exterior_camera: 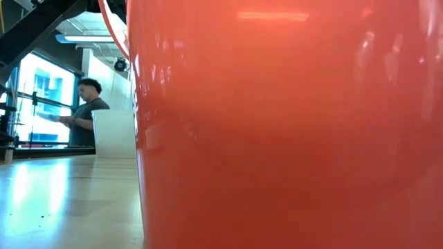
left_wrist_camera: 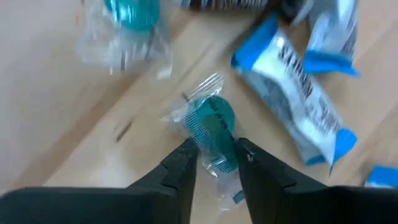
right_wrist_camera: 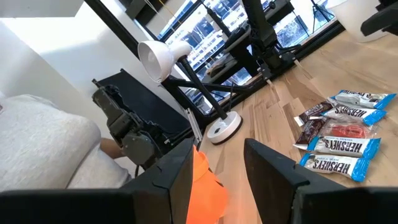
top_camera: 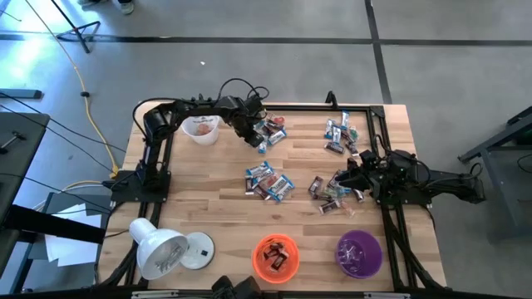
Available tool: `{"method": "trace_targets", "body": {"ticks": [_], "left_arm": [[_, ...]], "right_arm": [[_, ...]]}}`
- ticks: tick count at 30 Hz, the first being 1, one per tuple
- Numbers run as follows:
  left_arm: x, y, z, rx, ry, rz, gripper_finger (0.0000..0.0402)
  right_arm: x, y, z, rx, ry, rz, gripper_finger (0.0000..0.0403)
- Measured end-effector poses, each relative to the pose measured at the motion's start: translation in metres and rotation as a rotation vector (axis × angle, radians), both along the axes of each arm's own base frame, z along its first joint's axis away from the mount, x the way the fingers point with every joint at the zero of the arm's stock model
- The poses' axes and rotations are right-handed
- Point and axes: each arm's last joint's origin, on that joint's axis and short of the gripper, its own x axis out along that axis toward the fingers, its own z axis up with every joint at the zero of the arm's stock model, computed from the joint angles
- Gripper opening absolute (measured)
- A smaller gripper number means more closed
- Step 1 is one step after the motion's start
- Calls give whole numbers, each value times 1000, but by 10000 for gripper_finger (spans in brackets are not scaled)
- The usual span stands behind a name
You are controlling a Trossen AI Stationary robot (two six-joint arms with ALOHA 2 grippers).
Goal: Organize candy in baskets
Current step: Put the blue gummy into the white bucket
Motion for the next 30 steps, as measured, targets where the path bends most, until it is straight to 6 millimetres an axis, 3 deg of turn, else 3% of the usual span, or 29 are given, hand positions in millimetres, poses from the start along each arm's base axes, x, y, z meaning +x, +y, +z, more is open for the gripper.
{"method": "trace_targets", "body": {"ticks": [15, 23, 30], "left_arm": [[-7, -12, 25, -42, -13, -10, 2], [-17, -21, 75, 43, -92, -12, 2], [-50, -31, 127, 258, -14, 89, 1]], "right_arm": [[0, 0, 0, 0, 0, 0, 138], [0, 0, 0, 0, 0, 0, 138], [0, 0, 0, 0, 0, 0, 138]]}}
